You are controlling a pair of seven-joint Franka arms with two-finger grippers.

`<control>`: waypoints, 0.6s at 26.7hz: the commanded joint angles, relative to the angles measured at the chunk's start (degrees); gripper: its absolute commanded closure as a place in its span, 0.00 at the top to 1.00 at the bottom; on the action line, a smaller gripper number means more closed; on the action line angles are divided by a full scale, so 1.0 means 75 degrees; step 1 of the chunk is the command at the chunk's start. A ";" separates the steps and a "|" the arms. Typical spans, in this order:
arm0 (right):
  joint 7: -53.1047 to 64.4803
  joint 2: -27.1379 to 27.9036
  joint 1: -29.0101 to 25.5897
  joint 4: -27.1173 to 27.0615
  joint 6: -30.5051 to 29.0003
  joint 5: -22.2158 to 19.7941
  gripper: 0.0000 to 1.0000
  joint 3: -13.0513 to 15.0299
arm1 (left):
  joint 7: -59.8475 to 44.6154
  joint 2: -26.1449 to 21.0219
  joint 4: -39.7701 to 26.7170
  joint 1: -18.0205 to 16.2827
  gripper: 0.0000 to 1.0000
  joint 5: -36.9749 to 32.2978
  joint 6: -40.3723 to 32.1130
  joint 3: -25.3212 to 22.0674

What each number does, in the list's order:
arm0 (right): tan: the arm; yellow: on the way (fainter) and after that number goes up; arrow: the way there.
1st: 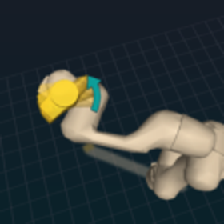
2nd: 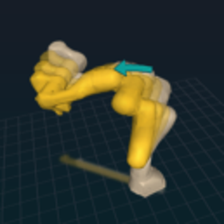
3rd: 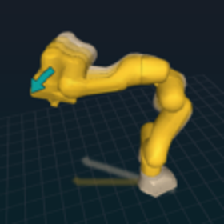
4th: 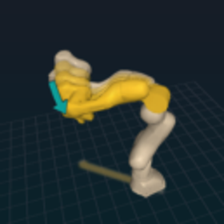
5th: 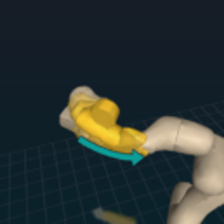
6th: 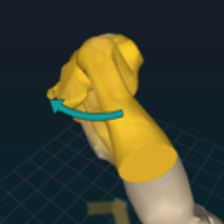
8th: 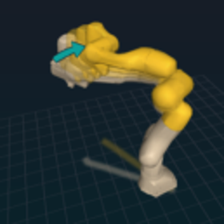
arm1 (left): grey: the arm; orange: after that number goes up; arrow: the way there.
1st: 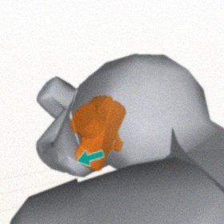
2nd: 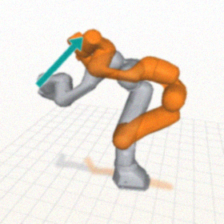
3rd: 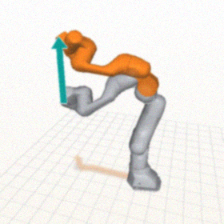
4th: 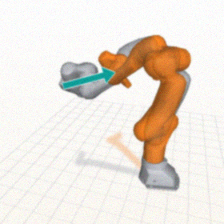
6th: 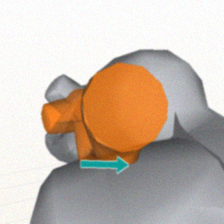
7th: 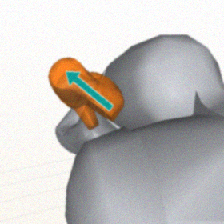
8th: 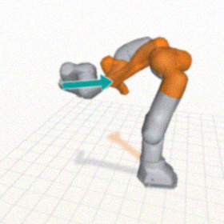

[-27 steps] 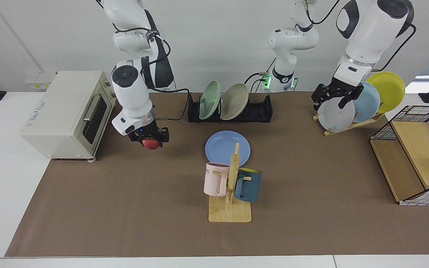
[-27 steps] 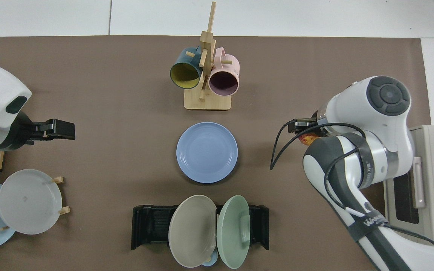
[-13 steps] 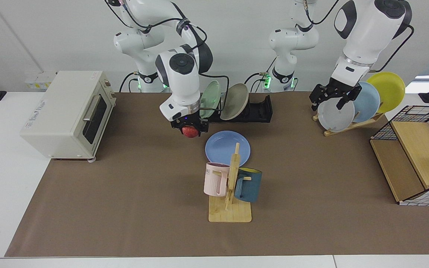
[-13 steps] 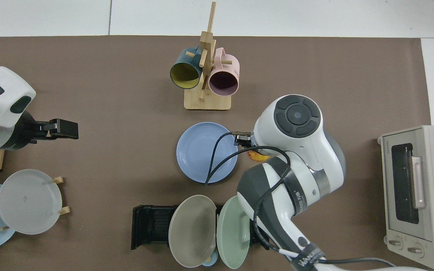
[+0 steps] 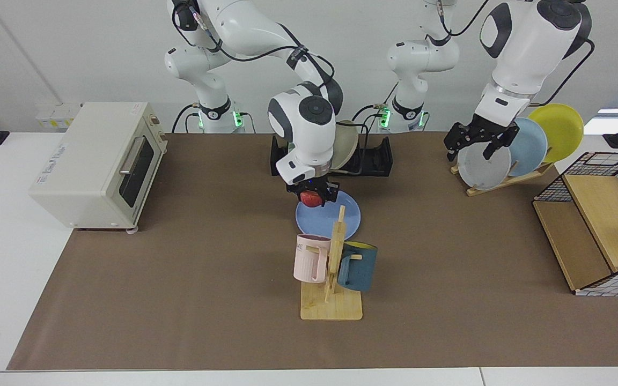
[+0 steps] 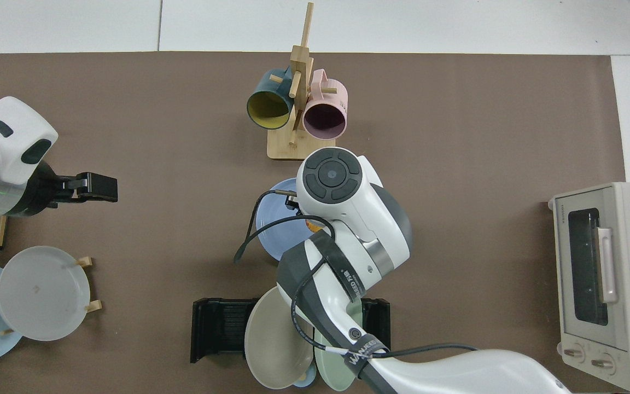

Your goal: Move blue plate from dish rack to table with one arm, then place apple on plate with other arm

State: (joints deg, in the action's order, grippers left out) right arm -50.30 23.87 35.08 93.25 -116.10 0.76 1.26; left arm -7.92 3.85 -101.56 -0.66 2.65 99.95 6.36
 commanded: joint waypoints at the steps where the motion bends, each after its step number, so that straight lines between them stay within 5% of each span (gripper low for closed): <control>1: -0.0265 0.0451 0.0034 -0.0270 -0.0689 0.0063 0.00 0.0008 | 0.0083 -0.0009 -0.0017 0.0064 1.00 0.0080 0.0115 -0.0051; 14: -0.0570 0.0826 0.0362 0.0363 -0.1652 0.0309 0.00 -0.0004 | 0.0071 -0.0021 -0.0017 0.0064 1.00 0.0080 0.0127 -0.0051; 15: -0.0570 0.0814 0.0351 0.0410 -0.1699 0.0367 0.10 -0.0004 | 0.0071 -0.0021 -0.0017 0.0064 1.00 0.0080 0.0127 -0.0051; 16: -0.0558 0.0814 0.0316 0.0468 -0.1745 0.0449 0.36 -0.0004 | 0.0071 -0.0021 -0.0017 0.0064 1.00 0.0080 0.0127 -0.0051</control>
State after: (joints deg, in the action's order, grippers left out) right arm -53.51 30.66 37.91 94.78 -127.08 1.95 1.20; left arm -7.92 3.77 -101.57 -0.50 2.65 100.03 6.35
